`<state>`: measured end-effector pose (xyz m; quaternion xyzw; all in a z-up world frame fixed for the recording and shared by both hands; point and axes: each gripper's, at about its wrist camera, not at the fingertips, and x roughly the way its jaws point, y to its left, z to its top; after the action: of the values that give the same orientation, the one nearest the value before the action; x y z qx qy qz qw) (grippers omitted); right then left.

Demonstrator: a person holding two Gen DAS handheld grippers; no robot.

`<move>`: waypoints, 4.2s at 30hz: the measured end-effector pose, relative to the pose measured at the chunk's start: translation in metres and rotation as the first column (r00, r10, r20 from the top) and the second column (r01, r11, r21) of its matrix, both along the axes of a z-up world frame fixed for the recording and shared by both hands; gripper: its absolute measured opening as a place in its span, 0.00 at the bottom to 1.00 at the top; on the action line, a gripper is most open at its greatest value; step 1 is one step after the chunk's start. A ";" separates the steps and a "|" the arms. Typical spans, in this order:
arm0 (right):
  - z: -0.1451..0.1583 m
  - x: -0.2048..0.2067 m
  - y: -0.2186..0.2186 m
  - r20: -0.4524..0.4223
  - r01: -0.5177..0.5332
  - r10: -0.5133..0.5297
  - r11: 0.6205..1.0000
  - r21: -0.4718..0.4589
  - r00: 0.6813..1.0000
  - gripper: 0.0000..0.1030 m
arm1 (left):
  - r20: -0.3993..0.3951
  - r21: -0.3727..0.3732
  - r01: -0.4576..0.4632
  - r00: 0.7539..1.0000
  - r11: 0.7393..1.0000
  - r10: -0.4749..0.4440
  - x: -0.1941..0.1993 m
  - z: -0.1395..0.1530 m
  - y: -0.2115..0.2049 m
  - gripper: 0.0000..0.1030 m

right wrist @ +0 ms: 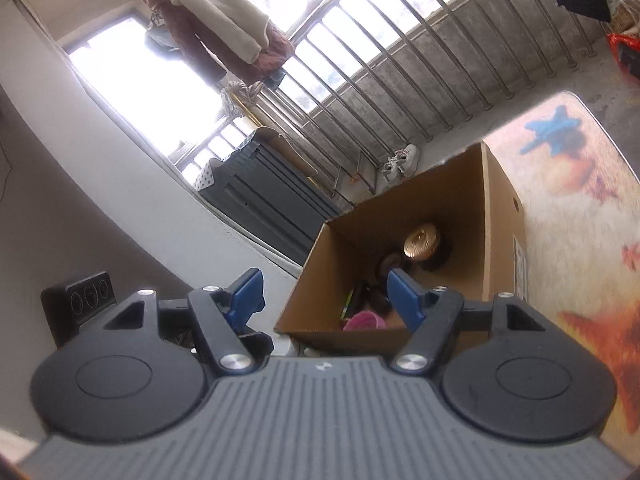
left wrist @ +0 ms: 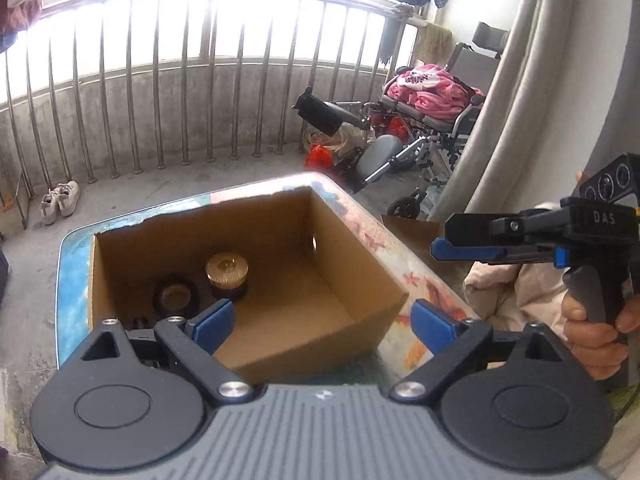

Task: Organize rigid objects
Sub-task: 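Withdraw the right gripper and reach toward the white plug charger, then close the right gripper around the white plug charger, then carry the charger over the box rim and open the right gripper inside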

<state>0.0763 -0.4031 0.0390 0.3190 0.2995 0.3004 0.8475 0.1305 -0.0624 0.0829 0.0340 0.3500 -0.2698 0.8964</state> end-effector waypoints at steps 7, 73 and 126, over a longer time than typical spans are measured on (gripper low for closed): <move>-0.069 -0.038 0.043 -0.182 -0.008 0.023 0.996 0.086 0.983 0.68 | -0.011 0.163 -0.022 1.000 0.986 0.024 -0.042 -0.074 -0.006 0.93; -0.139 -0.004 0.057 -0.385 0.103 -0.092 0.995 0.007 0.918 0.50 | 0.033 0.285 0.070 0.996 0.956 -0.083 -0.045 -0.149 -0.082 0.81; -0.054 0.001 0.121 -0.186 0.018 -0.051 0.985 -0.173 0.981 0.50 | 0.066 0.188 -0.042 0.997 0.981 0.030 -0.034 -0.088 -0.055 0.46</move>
<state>0.0772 -0.2824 -0.0151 0.2775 0.3979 0.2271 0.8445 0.0964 -0.1173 -0.0055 0.1212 0.3461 -0.2181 0.9044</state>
